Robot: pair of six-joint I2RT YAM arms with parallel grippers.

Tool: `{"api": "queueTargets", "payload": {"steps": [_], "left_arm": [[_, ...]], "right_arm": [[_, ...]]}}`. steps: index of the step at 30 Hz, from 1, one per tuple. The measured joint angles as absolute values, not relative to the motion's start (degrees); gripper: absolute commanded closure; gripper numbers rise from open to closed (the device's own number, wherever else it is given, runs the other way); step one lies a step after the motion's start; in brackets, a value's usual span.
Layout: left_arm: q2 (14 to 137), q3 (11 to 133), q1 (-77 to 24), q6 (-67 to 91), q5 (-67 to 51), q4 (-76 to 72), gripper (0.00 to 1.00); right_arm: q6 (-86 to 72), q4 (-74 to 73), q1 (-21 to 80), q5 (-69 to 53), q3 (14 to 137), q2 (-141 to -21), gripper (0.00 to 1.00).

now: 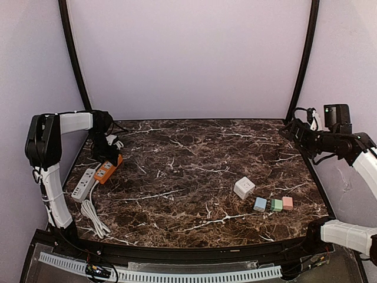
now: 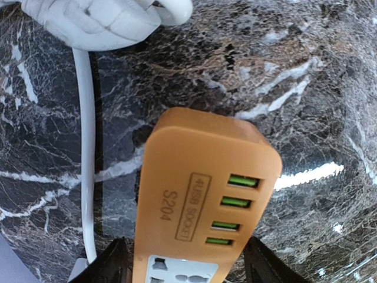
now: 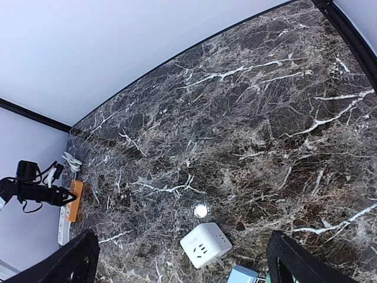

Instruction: Insert the plug

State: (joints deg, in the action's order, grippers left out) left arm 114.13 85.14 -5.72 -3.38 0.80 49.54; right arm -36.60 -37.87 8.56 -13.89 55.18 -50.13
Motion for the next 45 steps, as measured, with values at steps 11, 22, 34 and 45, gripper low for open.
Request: {"api": "queueTargets", "payload": {"steps": [11, 22, 34, 45], "left_arm": [[115.74, 85.32, -5.72, -4.38, -0.64, 49.12, 0.56], [115.74, 85.91, -10.24, -3.68, -2.13, 49.50, 0.62], [117.08, 94.72, -21.08, 2.52, -3.64, 50.02, 0.62], [122.52, 102.28, -30.72, 6.92, -3.70, 50.89, 0.62]], "right_arm": [[-36.53, -38.61, 8.56, -13.87, 55.18, -50.13, 0.02], [-36.45, -39.05, 8.56, -13.87, 54.72, -48.58, 0.01], [-34.59, -40.18, 8.56, -13.91, 53.87, -46.59, 0.01], [-31.88, -40.77, 8.56, -16.10, 53.71, -45.91, 0.01]]}}
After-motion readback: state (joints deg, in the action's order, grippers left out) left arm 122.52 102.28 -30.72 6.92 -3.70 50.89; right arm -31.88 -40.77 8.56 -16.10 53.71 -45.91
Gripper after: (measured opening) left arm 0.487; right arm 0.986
